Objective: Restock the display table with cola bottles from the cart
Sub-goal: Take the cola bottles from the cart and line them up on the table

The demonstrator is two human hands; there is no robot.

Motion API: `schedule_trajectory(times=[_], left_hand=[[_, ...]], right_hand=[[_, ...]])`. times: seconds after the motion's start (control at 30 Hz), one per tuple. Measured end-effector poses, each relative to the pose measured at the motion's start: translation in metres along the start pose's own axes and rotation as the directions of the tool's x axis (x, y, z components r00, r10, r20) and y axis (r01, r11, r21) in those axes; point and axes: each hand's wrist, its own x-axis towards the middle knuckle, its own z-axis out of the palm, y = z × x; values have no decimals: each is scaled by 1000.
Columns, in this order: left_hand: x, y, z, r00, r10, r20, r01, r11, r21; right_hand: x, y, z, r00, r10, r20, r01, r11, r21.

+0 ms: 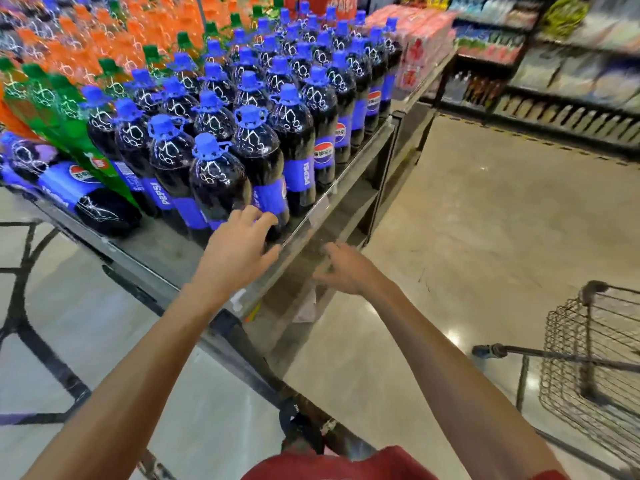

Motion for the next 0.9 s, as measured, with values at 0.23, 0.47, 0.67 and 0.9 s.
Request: schedule_trajectory(times=[0.23,0.47,0.67,0.9], left_hand=[[12,127,15,936,196,293,-224,972,66],[7,234,27,789,371,490,-483,867,121],[-6,331,34,726,469,503,-603,786,136],[1,433,59,603,609,516,-738,672,69]], right_hand=[[-118,69,-16,978,205,35,-200,972,-124],[-236,147,-16,902,426,-77,-432,897,-97],[-326,202,-13,796,590,-134,-599,800,-31],[-396,254,-19,676,720,-161,-720,691,66]])
